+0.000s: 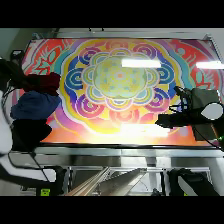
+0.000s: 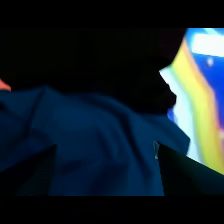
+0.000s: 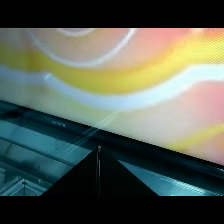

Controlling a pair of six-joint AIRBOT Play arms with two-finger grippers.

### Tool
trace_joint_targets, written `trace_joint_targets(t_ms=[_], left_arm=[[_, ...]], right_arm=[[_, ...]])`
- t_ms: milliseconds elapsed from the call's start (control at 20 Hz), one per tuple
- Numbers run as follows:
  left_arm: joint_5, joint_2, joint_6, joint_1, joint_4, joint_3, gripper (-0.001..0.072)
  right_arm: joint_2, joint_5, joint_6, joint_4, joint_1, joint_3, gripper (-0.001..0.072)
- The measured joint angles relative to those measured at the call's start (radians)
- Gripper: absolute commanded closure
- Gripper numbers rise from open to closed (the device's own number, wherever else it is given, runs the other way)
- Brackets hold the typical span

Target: Fold the shirts.

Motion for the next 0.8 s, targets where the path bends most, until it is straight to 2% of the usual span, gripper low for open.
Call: trace_joint_targets(t_ms=[150, 300, 350, 400, 450, 650, 800], left_arm=[[-0.006, -0.3, -0.003, 0.0, 0.025, 0.246, 0.0035], [-0.025, -0.476, -0.003, -0.001, 0.036, 0.368, 0.0049], [-0.046, -0.505, -0.002, 0.0, 0.036, 0.378, 0.0182], [-0.063, -0.525, -0.003, 0.0, 0.033, 0.378, 0.0521], [-0.09, -0.542, -0.002, 0.0, 0.033, 0.379, 0.0691], [-0.07, -0.557, 0.005, -0.01, 0.04, 0.422, 0.0691], [-0.028, -0.473, 0.017, -0.048, -0.06, 0.433, 0.0691]], right_arm=[[-0.01, -0.012, 0.0, 0.0, 0.0, 0.0, 0.0694], [-0.023, -0.016, 0.0, 0.0, 0.0, 0.0, 0.0694], [-0.029, -0.018, 0.002, 0.0, 0.0, 0.0, 0.0693], [-0.034, -0.018, 0.003, 0.0, 0.0, 0.0, 0.0694], [-0.04, -0.018, 0.003, 0.0, 0.0, 0.0, 0.0694], [-0.064, -0.019, 0.003, 0.002, 0.0, 0.0, 0.0693], [-0.076, -0.019, 0.002, 0.015, 0.0, 0.0, 0.0693]])
